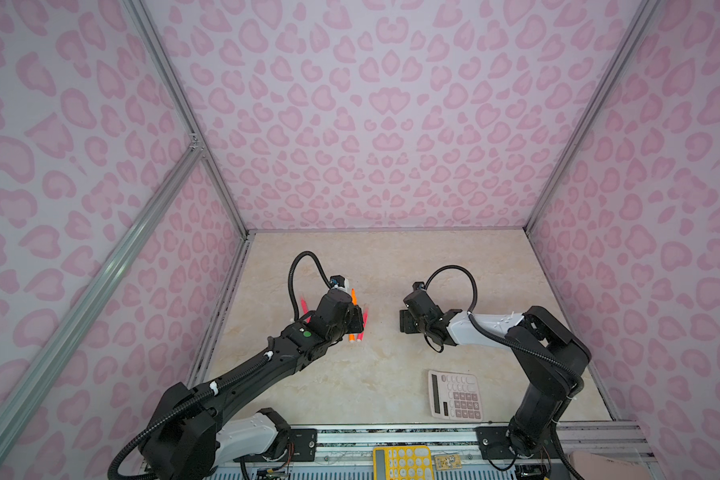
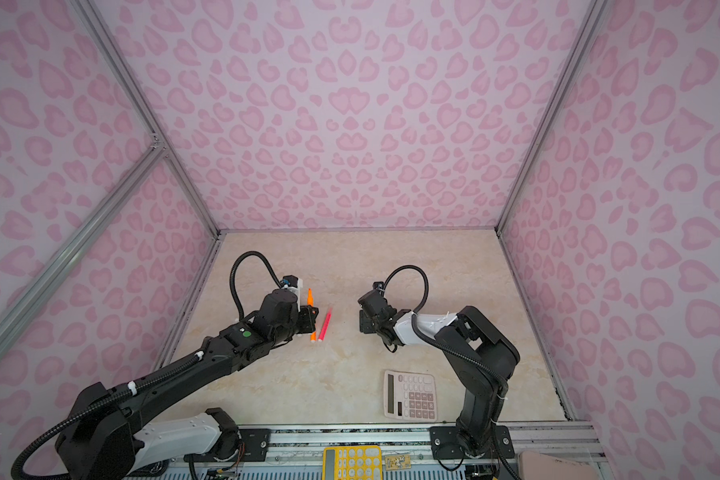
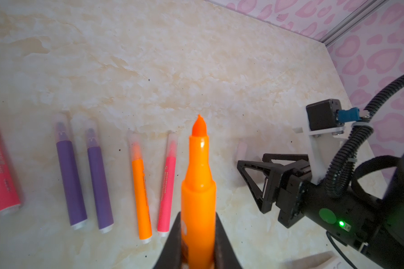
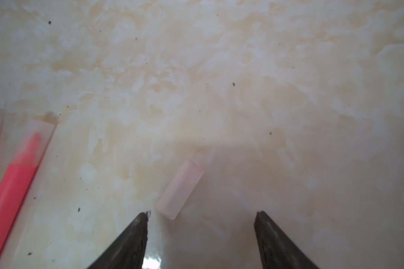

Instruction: Insert the pens into the pen caps

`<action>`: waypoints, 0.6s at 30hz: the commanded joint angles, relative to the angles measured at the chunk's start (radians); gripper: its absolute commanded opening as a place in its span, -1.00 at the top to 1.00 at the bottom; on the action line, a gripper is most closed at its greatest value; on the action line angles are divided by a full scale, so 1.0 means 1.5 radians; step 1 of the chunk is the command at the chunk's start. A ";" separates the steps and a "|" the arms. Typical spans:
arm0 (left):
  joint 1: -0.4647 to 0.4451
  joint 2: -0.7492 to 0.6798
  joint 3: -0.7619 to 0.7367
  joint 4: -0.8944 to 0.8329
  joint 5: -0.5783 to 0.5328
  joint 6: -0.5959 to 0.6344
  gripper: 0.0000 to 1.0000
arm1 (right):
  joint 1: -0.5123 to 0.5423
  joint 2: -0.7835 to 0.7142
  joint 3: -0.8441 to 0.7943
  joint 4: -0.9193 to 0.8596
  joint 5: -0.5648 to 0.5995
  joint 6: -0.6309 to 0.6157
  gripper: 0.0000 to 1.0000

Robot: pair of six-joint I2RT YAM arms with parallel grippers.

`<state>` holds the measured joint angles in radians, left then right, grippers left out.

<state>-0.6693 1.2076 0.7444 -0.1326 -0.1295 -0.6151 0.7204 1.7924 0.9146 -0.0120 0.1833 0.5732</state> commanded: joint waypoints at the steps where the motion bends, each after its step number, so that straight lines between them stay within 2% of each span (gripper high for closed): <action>1: 0.000 0.004 0.010 0.001 0.000 0.005 0.94 | 0.010 0.010 0.014 -0.039 0.059 -0.004 -0.28; 12: 0.001 0.004 0.012 0.001 0.003 0.006 0.94 | 0.017 0.006 0.020 -0.073 0.127 -0.008 0.16; 18: 0.000 -0.001 0.011 -0.001 0.004 0.006 0.94 | 0.014 0.004 0.016 -0.080 0.140 -0.009 0.20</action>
<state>-0.6693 1.2121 0.7479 -0.1329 -0.1272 -0.6147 0.7441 1.7988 0.9447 -0.1101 0.3523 0.5644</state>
